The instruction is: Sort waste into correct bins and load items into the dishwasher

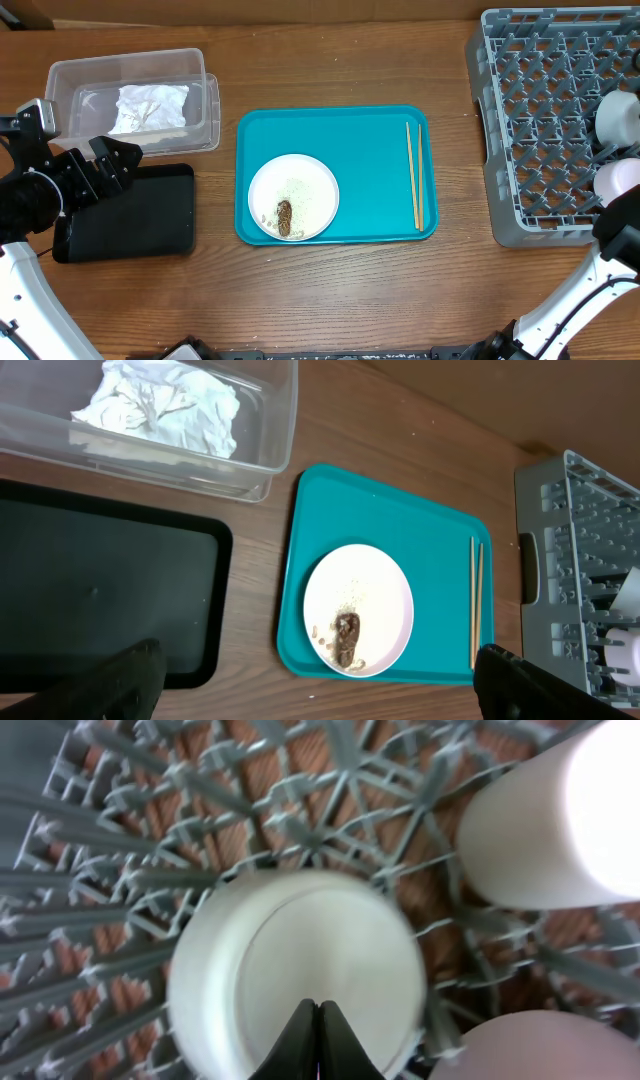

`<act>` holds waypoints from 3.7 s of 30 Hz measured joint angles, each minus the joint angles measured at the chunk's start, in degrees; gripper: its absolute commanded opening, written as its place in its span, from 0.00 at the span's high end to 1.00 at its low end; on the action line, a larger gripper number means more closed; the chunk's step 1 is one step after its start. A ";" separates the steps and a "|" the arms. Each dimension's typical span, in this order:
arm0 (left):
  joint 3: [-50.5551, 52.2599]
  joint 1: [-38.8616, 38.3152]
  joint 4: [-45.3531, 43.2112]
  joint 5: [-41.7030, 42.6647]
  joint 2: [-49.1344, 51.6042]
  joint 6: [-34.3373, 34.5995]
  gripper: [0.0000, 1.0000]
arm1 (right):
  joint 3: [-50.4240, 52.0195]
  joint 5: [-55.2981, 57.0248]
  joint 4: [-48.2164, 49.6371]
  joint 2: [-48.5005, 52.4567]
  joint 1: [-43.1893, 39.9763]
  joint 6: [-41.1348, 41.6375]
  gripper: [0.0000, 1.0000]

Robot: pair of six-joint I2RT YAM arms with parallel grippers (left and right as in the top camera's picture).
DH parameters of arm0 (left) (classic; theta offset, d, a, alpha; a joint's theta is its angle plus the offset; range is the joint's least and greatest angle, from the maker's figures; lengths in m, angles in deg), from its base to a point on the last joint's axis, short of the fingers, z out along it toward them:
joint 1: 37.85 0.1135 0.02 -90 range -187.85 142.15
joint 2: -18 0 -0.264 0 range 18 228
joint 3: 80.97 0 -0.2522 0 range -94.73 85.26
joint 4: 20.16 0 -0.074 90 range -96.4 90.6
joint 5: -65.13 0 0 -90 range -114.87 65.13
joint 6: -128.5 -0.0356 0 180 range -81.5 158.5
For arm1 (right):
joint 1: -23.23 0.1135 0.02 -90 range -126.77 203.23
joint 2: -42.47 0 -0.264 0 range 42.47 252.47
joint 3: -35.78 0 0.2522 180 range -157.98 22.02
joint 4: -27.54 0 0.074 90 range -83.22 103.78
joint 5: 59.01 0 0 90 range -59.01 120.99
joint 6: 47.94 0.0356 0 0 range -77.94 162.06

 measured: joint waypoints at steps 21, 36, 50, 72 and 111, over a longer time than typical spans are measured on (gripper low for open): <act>0.00 0.00 0.00 0.00 0.00 0.00 0.00 | 0.00 -0.15 -0.09 0.48 1.44 -0.07 0.96; 0.00 0.00 -0.02 0.00 0.00 0.00 0.00 | 2.86 -2.75 1.73 0.72 1.46 -0.42 0.96; 0.00 0.00 -0.02 0.00 0.02 0.00 0.00 | 0.83 -13.75 1.42 0.72 1.51 -2.99 0.96; 0.00 0.00 0.04 0.00 0.07 0.00 0.00 | -0.24 -55.25 -24.50 -18.97 8.48 -24.09 0.39; -0.02 0.00 -0.02 0.00 0.07 0.00 0.00 | 44.59 -8.52 9.14 -19.65 49.44 -12.46 0.66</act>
